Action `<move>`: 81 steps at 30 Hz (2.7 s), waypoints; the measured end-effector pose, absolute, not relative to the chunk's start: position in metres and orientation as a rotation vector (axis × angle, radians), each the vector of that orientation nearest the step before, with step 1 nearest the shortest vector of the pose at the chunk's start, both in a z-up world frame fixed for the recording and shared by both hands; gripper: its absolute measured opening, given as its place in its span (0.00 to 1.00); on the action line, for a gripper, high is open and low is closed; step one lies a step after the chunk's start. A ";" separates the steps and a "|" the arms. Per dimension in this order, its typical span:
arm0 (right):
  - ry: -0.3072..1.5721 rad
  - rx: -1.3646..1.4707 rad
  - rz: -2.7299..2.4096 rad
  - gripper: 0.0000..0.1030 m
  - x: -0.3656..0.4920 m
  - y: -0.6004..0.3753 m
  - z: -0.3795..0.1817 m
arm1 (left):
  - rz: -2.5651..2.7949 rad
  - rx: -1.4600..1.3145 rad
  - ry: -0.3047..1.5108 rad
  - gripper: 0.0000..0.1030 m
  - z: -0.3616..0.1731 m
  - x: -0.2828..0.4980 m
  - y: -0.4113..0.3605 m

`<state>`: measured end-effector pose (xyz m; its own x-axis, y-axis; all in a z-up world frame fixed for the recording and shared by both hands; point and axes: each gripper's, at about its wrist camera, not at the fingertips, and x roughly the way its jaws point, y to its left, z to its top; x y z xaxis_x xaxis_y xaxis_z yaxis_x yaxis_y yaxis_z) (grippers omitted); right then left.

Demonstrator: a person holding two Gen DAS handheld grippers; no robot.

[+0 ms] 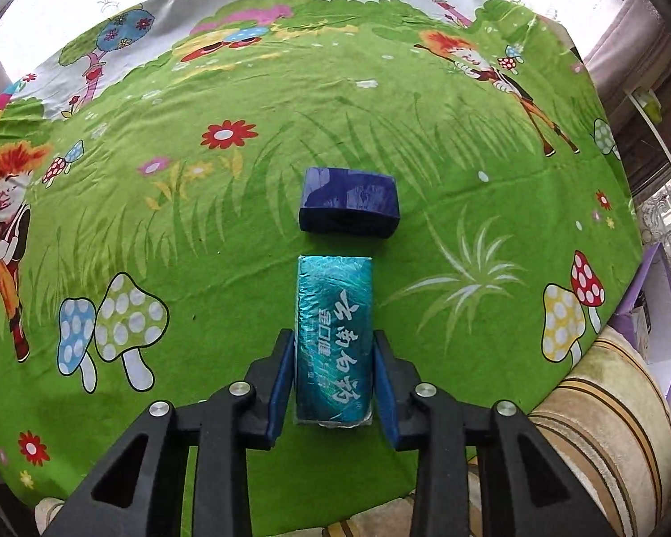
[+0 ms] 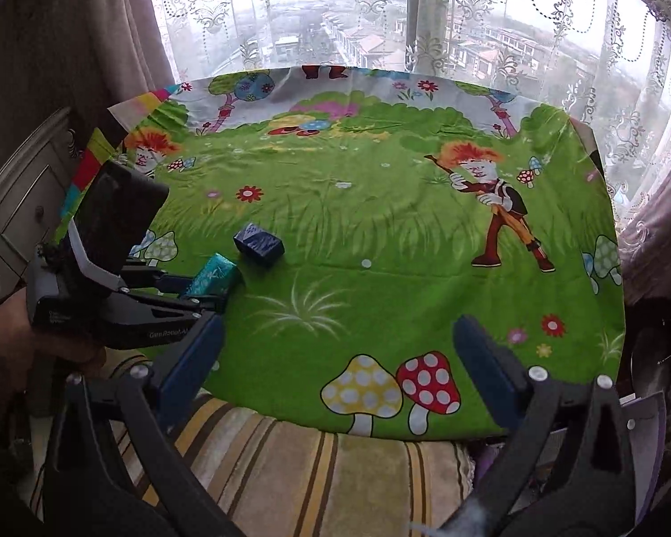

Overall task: Organize rigid objects
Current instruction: 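Grasp the teal tissue pack with the left tool while the right tool grasps the navy box, then carry the tissue pack and navy box into the purple box and open both tools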

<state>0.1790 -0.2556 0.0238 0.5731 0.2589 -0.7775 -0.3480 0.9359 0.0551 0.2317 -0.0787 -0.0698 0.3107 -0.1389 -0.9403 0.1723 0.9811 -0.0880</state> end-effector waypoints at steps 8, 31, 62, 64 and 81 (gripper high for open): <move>0.942 -0.256 0.491 0.99 0.215 -0.210 -0.003 | -0.124 -0.170 1.103 0.33 -0.036 0.201 -0.040; 1.079 -0.350 0.642 0.49 0.287 -0.127 -0.074 | -0.100 -0.313 0.947 0.33 -0.011 0.158 -0.021; 0.858 -0.199 0.476 0.31 0.164 -0.197 0.014 | -0.098 -0.218 0.891 0.33 0.010 0.135 -0.049; 0.851 -0.189 0.455 0.31 0.154 -0.204 0.019 | -0.107 -0.211 0.885 0.33 0.013 0.130 -0.053; 0.840 -0.120 0.304 0.31 0.075 -0.291 0.039 | -0.267 -0.146 0.877 0.33 0.036 0.096 -0.118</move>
<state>0.0752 -0.2907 0.0387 0.6276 0.2174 -0.7476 -0.3119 0.9500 0.0145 0.0958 -0.1180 0.0361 0.6091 -0.2899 -0.7382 0.1711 0.9569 -0.2347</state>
